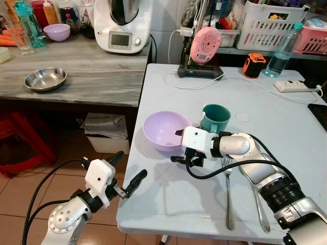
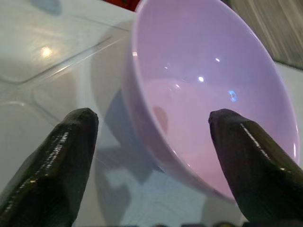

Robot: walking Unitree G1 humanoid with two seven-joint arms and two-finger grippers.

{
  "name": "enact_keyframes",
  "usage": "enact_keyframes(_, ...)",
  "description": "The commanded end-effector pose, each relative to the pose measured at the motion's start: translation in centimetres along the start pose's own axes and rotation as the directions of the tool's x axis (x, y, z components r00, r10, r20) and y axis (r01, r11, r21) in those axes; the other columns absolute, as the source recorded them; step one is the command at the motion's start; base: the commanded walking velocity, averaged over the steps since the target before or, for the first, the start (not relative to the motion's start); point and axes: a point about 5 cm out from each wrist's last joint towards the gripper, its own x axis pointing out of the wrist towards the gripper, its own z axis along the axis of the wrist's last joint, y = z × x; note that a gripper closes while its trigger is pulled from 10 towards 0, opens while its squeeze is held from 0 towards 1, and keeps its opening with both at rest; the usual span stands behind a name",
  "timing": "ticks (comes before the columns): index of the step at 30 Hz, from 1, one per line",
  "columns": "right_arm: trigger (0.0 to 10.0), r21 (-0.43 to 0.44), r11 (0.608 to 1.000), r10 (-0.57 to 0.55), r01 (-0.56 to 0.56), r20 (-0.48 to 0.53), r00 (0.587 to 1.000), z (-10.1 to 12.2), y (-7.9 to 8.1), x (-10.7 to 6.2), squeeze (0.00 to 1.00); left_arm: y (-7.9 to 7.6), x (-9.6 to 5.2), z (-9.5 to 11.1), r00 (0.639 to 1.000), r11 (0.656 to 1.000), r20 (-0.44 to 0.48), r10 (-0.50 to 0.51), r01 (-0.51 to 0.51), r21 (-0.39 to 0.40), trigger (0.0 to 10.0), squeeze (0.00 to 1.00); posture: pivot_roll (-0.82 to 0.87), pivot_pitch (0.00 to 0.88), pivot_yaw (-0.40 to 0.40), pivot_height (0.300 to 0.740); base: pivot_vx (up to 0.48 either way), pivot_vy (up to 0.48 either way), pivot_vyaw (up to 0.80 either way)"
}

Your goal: Setting the table

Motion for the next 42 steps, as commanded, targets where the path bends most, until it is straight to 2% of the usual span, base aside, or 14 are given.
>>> enact_keyframes(1,0.9,-0.076,0.997,0.028,-0.030,-0.015,0.999,0.0,-0.1,-0.1,0.00,-0.2,0.0,0.3,1.000,1.000,0.005,-0.015,0.015,0.005,10.0,0.00,-0.04,0.040,-0.030,0.740,0.000,0.000,0.00)
enact_keyframes(4,1.3,-0.119,0.992,0.035,-0.037,-0.015,0.999,-0.2,-0.2,0.0,0.00,-0.2,0.1,0.4,1.000,1.000,0.007,-0.018,0.018,0.004,10.0,0.00,-0.04,0.040,-0.030,0.740,0.000,0.000,0.00)
enact_keyframes(7,0.3,-0.164,0.986,0.040,-0.042,-0.014,0.999,-0.5,0.0,-0.1,0.00,-0.3,0.1,0.4,1.000,1.000,0.010,-0.022,0.022,0.003,10.0,0.00,-0.04,0.040,-0.030,0.740,0.000,0.000,0.00)
enact_keyframes(10,0.0,-0.199,0.979,0.036,-0.039,-0.020,0.999,-0.7,0.1,-0.2,0.00,-0.3,0.2,0.4,1.000,1.000,0.011,-0.024,0.024,0.002,10.0,0.00,-0.04,0.038,-0.030,0.740,0.000,0.000,0.00)
enact_keyframes(25,0.0,-0.284,0.959,-0.009,-0.001,-0.033,0.999,-1.6,-0.5,-1.1,0.00,-0.5,0.4,0.4,0.999,0.999,0.019,-0.038,0.038,-0.003,10.0,0.00,-0.04,0.036,-0.026,0.740,0.000,0.000,0.00)
enact_keyframes(42,0.0,-0.364,0.927,-0.092,0.089,0.011,0.996,-1.1,-2.1,-2.3,0.00,0.1,1.2,0.8,0.999,1.000,0.049,-0.008,0.008,-0.002,10.0,0.00,-0.04,0.005,-0.031,0.740,0.000,0.000,0.00)
